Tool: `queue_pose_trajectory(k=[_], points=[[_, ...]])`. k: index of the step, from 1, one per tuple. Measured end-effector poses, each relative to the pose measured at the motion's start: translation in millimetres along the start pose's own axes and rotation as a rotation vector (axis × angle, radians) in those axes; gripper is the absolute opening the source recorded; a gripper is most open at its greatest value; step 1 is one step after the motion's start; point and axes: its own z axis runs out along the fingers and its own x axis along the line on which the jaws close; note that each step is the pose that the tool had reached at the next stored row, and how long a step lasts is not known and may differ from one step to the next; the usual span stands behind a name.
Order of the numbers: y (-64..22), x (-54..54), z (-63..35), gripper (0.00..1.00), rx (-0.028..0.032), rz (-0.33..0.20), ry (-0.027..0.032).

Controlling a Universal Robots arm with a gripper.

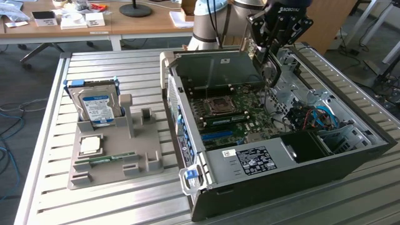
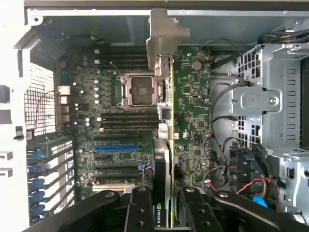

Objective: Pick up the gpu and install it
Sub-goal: 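Pick up the gpu and move the gpu toward the slot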

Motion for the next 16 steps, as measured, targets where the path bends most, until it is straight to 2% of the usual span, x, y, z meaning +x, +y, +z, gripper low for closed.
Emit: queue_pose_trajectory(k=[16], points=[[1.3,-26.4,0.7,0.27,-0.0001,0.000,0.0000]])
